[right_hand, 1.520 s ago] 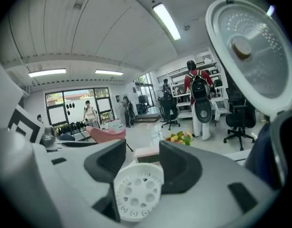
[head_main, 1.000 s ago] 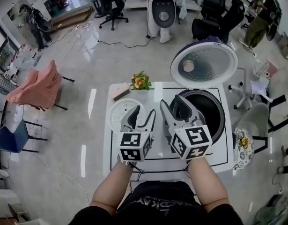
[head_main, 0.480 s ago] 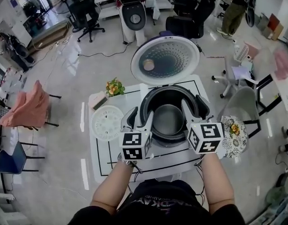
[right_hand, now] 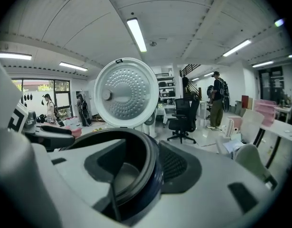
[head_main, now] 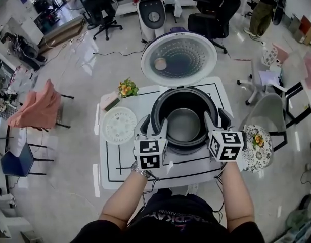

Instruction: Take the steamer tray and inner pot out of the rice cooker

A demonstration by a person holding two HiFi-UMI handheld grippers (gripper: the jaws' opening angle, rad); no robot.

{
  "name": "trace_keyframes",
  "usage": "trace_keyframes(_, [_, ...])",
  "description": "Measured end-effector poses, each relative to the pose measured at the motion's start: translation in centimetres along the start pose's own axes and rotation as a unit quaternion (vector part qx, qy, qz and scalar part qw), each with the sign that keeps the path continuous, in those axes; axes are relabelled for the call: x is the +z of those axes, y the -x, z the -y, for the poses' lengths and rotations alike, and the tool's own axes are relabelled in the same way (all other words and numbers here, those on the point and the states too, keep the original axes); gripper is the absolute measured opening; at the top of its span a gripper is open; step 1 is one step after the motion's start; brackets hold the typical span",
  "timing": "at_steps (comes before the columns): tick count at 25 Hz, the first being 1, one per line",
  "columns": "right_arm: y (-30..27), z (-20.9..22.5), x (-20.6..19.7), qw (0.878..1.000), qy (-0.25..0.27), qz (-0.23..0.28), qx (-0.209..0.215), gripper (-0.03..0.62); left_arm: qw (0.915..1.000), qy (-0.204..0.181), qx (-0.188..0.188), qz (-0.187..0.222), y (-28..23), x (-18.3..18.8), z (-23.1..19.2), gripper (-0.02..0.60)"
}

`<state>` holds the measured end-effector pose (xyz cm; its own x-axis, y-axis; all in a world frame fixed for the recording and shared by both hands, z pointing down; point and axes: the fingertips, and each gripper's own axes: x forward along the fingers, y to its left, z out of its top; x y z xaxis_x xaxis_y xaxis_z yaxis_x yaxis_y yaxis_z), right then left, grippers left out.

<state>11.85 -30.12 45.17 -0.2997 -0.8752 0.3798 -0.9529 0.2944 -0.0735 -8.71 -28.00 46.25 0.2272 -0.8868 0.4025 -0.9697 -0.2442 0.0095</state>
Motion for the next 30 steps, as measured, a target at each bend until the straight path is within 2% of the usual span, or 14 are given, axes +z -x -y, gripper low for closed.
trace_keyframes(12, [-2.0, 0.1, -2.8, 0.999, 0.007, -0.042, 0.017, 0.204, 0.9988, -0.008, 0.035, -0.032, -1.2, -1.8, -0.1, 0.233])
trace_keyframes(18, [-2.4, -0.1, -3.5, 0.994, 0.087, -0.067, -0.020, 0.201, 0.9976, -0.010, 0.063, -0.028, -1.9, -2.3, 0.1, 0.163])
trace_keyframes(21, [-2.4, 0.4, -3.4, 0.993, 0.084, -0.071, -0.032, 0.166, 0.9964, -0.006, 0.081, -0.025, -2.0, -2.2, 0.1, 0.152])
trace_keyframes(30, [-2.4, 0.3, -3.3, 0.992, 0.092, -0.075, -0.046, 0.143, 0.9941, -0.015, 0.102, -0.034, -1.9, -2.3, -0.2, 0.141])
